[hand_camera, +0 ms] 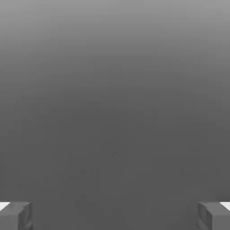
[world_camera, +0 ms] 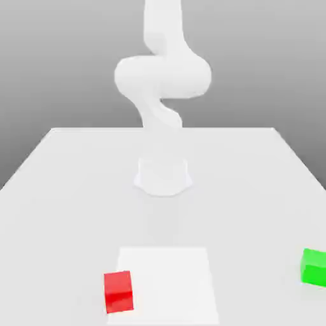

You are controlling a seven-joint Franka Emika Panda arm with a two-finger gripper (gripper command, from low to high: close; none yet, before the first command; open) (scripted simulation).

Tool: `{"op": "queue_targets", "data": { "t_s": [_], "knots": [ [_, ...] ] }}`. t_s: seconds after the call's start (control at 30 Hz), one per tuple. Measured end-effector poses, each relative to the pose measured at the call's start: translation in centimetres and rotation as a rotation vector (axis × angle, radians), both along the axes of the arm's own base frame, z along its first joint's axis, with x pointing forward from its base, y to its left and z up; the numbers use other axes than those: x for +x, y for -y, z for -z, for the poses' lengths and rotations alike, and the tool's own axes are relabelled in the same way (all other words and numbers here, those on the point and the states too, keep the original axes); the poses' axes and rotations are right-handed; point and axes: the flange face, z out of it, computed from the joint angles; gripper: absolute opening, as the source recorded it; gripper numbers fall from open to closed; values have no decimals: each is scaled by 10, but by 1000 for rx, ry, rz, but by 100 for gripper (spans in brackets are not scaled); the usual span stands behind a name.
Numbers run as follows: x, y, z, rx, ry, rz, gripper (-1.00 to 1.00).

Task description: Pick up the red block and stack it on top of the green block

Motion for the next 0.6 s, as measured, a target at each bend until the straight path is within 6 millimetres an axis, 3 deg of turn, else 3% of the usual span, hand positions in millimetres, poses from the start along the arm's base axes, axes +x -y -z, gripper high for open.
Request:
{"op": "queue_targets", "data": {
  "t_s": [0.13,0.3,0.43,0.6],
  "knots": [
    [47,14,73,4,-124,-39,0],
    [85,27,170,1,-272,-79,0],
    [100,38,249,-9,-389,-106,0],
    [99,53,347,-34,-536,-130,0]
  ]
}}
